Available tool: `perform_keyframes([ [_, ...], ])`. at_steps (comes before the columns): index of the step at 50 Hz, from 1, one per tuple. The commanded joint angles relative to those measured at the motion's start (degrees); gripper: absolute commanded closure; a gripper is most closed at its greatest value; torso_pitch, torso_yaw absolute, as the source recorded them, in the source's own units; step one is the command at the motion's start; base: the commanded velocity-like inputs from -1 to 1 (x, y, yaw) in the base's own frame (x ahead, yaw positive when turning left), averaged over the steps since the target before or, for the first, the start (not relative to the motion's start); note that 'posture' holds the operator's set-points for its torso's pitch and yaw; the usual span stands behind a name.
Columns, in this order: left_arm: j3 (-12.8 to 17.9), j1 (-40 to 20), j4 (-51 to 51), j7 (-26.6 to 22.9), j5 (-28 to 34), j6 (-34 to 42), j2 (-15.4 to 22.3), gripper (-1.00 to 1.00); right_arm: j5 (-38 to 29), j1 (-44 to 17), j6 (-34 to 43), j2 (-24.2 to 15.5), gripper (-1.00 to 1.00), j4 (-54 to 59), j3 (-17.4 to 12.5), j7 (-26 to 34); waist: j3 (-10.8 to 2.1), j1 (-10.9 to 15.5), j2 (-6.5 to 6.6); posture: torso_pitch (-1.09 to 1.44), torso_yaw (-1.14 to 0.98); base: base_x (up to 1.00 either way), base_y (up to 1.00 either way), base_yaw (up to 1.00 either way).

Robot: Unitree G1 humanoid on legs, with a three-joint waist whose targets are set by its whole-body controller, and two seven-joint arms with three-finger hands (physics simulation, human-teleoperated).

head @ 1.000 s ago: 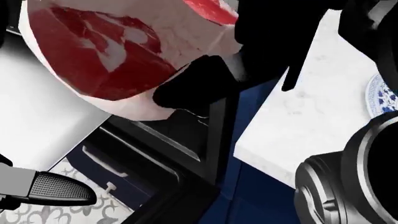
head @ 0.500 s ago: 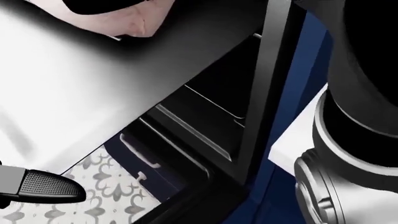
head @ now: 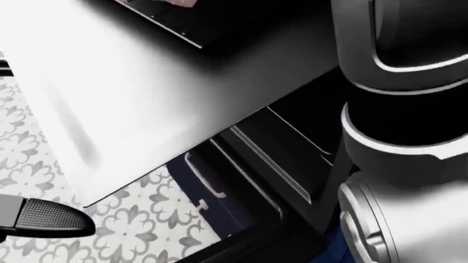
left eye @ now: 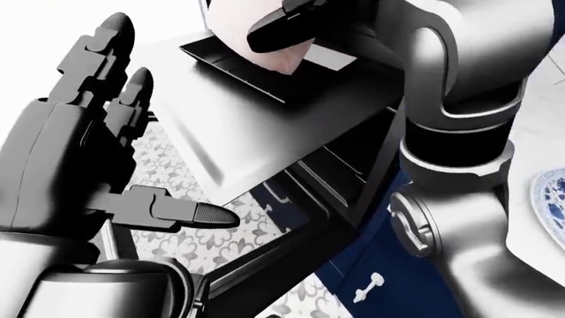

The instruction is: Place the steak on the top rack of the oven.

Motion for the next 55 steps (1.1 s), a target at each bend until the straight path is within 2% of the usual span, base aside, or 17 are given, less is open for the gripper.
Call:
perform_keyframes([
  [1,0.0,-1.1,-0.2,0.1,0.1,-0.6,0.3,-1.00,-1.3,-2.9,-3.2,0.0,1.00,0.1,-1.4,-0.2,-1.62,0.3,0.15,0.00,0.46,0.00,0.00,0.00],
  [5,-0.3,-1.1,-0.2,0.1,0.4,-0.6,0.2,-1.00,-2.2,-3.1,-5.2,0.8,1.00,4.2,-2.5,-2.1,-1.76,1.6,0.18,0.00,0.48,0.00,0.00,0.00],
  [8,-0.5,-1.0,-0.2,0.1,0.4,-0.4,0.3,-1.00,-2.8,-4.1,-7.8,0.0,1.00,8.5,-2.6,-2.9,-1.77,2.5,0.22,0.00,0.49,0.00,0.00,0.00],
  [9,-0.7,-0.9,-0.2,0.1,0.5,-0.3,0.2,-1.00,-3.5,-4.7,-8.3,-0.1,1.00,10.8,-3.4,-5.1,-1.82,2.8,0.20,0.00,0.50,0.00,0.00,0.00],
  [10,-1.1,-0.7,-0.2,0.1,0.7,-0.3,0.3,-1.00,-3.6,-4.8,-9.5,-0.5,1.00,12.4,-2.8,-4.4,-1.88,3.2,0.19,0.00,0.50,0.00,0.00,0.00],
  [12,-0.9,-0.9,-0.2,0.1,0.8,0.1,0.3,-1.00,-5.0,-4.9,-12.5,-1.8,1.00,16.2,-1.7,-3.3,-1.90,3.8,0.16,0.00,0.51,0.00,0.00,0.00],
  [13,-1.1,-0.8,-0.2,0.1,0.9,0.1,0.4,-1.00,-4.7,-5.4,-14.2,-1.5,1.00,18.8,-2.8,-3.6,-1.93,4.1,0.14,0.00,0.52,0.00,0.00,0.00],
  [17,-1.4,-0.7,-0.2,0.1,1.0,0.4,0.6,-1.00,-4.8,-9.0,-21.6,-1.6,1.00,29.8,-3.5,-4.6,-2.20,5.0,0.20,0.00,0.54,0.00,0.00,0.00],
  [20,-1.7,-0.7,-0.2,0.1,1.3,0.7,0.8,-1.00,-6.9,-11.4,-29.4,-2.1,1.00,39.5,-2.6,-5.2,-2.31,5.7,0.38,0.00,0.55,0.00,0.00,0.00],
  [21,-1.9,-0.6,-0.2,0.1,1.3,0.7,1.0,-1.00,-8.6,-11.8,-31.1,-2.2,1.00,41.6,-1.2,-4.3,-2.34,5.9,0.44,0.00,0.56,0.00,0.00,0.00],
  [22,-2.1,-0.5,-0.2,0.1,1.5,0.7,1.1,-1.00,-8.6,-12.6,-32.1,-1.9,1.00,44.5,-2.5,-5.6,-2.36,6.1,0.48,0.00,0.56,0.00,0.00,0.00],
  [23,-2.2,-0.6,-0.2,0.1,1.6,0.9,1.1,-1.00,-9.8,-12.7,-34.9,-2.1,1.00,47.6,-1.8,-5.5,-2.45,6.4,0.53,0.00,0.57,0.00,0.00,0.00],
  [33,-1.2,-0.8,-0.2,0.0,0.8,0.3,1.2,-1.00,-14.6,-16.6,-46.5,-3.0,1.00,64.8,-3.8,-9.4,-2.66,8.2,0.45,0.00,0.57,0.00,0.00,0.00],
  [42,-2.0,-0.4,-0.2,0.0,1.5,0.4,0.9,-1.00,-17.6,-16.4,-48.8,-4.1,1.00,68.6,-4.9,-12.3,-2.74,9.2,0.36,0.00,0.57,0.00,0.00,0.00],
  [55,-3.0,0.0,-0.2,0.0,1.8,1.1,1.3,-1.00,-24.2,-14.7,-49.2,-5.4,1.00,70.1,-4.6,-15.7,-2.78,10.1,0.21,0.00,0.57,0.00,0.00,0.00],
])
